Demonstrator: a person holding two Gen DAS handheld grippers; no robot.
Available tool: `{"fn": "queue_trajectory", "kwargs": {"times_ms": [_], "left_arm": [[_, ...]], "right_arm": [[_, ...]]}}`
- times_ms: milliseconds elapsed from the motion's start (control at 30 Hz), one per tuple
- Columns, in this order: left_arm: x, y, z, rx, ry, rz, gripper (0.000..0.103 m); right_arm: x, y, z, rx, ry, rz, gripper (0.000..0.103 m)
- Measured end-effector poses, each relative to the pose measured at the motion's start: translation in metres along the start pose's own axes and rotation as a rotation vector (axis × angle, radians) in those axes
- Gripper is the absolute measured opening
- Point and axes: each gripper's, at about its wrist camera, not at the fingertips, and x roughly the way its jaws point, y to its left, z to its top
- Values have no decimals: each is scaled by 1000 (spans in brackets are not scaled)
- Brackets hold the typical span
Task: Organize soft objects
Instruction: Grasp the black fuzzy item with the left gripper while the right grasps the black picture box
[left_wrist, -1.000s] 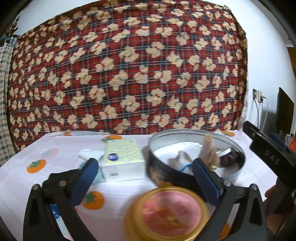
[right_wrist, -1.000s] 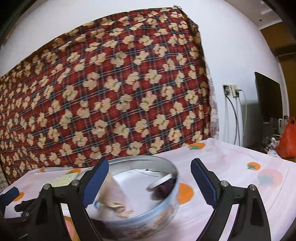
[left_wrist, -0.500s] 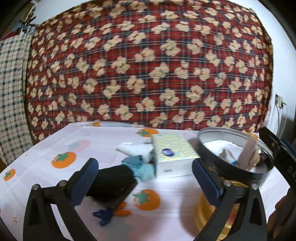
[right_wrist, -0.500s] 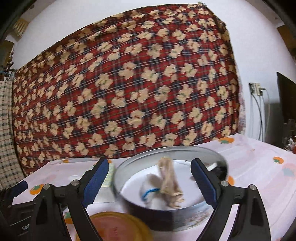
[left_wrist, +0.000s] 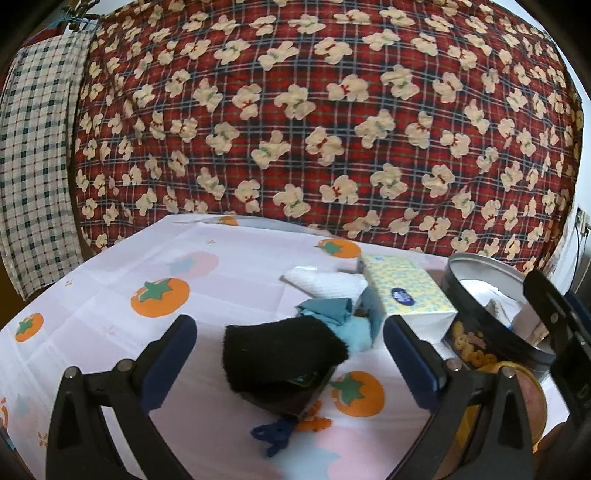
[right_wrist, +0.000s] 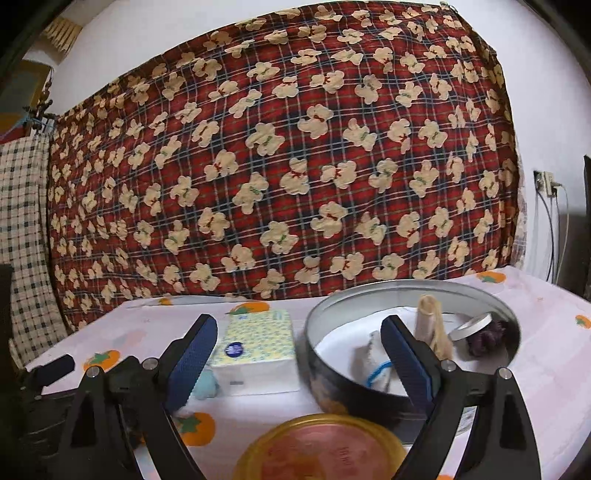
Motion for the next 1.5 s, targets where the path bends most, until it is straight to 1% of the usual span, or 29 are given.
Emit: {"fn": "queue_trajectory", "kwargs": {"times_ms": [100,133,167,233,300,400,500,567,633,700,767,867,900,933,1000,1067,1133,1200,1267,1400,1433,1500], "left_arm": [[3,8,2,9,7,15,102],[4,12,2,13,8,30,102],[7,18,3,15,17,48,102],[12,28,5,15,44,48,102],[17,42,5,-13,74,53,102],[22,62,5,-107,107,53,102],[30,63,4,-145,141,21,102],[37,53,3,-138,167,-19,102],[46,41,4,-117,188,-41,100],[62,29,6,-95,243,-51,96],[74,21,7,-87,285,-64,89],[88,13,5,-76,350,-67,83],[94,11,4,-74,379,-69,79],[96,11,3,-74,393,-70,70],[95,11,3,-80,387,-75,61],[95,11,3,-83,387,-100,37],[94,10,4,-78,383,-121,27],[94,10,5,-81,377,-148,25],[91,17,7,-115,356,-171,25],[76,40,8,-224,259,-204,25],[70,46,7,-255,223,-207,25],[58,57,6,-304,153,-190,25]], "right_arm": [[1,3,-1,20,12,15,92],[2,4,-1,18,15,13,92],[2,4,-1,18,14,10,92],[1,2,-1,28,11,13,92],[1,-1,-2,45,17,16,92],[4,-5,-2,71,33,21,92],[6,-9,-2,88,48,23,92],[6,-10,-3,98,52,27,92],[6,-11,-3,100,50,27,92],[6,-10,-3,98,51,25,92],[6,-10,-3,97,52,26,92],[6,-10,-3,96,54,25,92],[6,-10,-3,95,54,24,92],[6,-9,-3,96,53,24,92],[6,-9,-2,95,53,23,92],[6,-9,-2,95,53,24,92],[7,-8,-2,96,53,23,92],[7,-9,-2,97,52,23,92],[7,-9,-2,95,54,23,92],[8,-8,-4,79,65,20,92],[8,-7,-4,71,66,21,92],[8,-4,-5,52,67,26,92]]}}
